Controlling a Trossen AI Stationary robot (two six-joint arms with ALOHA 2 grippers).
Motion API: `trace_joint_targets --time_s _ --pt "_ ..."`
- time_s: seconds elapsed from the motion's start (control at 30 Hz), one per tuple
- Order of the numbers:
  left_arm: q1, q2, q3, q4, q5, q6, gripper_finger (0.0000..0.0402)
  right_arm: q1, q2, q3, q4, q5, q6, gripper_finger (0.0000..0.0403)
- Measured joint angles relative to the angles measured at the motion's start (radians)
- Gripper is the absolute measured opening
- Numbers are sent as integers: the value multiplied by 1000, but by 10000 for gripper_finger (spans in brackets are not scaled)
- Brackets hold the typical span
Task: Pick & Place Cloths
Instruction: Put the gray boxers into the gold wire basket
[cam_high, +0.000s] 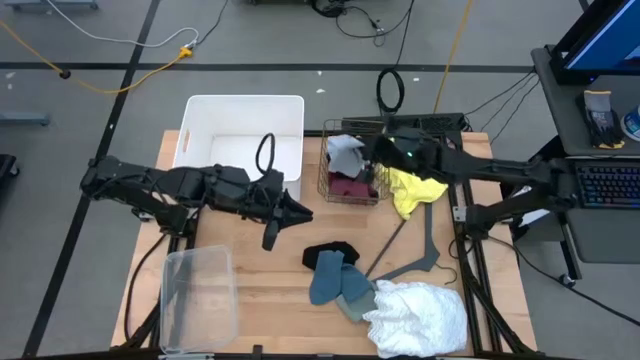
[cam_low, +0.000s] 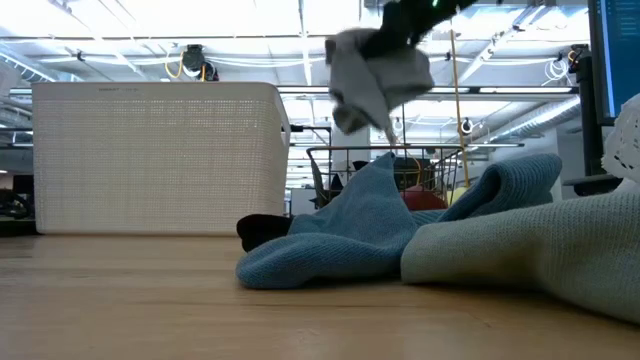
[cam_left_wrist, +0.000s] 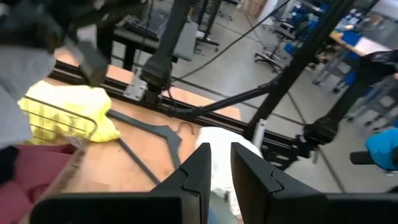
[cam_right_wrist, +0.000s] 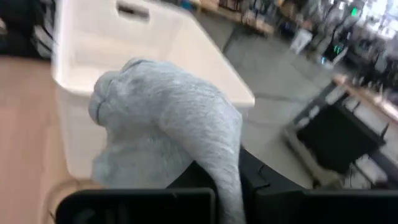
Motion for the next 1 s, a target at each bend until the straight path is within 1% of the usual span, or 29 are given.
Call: trace_joint_targets --time_s 0.07,0.13,0.33,0.7,0.83,1.0 --pt "-16 -4 0 0 -36 17 63 -37 30 0 -13 -45 12 1" --pt "-30 -9 0 0 -62 25 63 -63 58 0 -17 -68 28 1" --pt "-51 -9 0 -1 -98 28 63 -122 148 0 -14 -68 40 0" --pt "-52 -9 0 0 -98 20 63 -182 317 0 -59 -72 41 0" --pt "-52 -9 0 0 -98 36 63 -204 370 0 -95 -126 41 1" --pt "-52 -9 0 0 -98 46 63 -216 426 0 -118 -147 40 2"
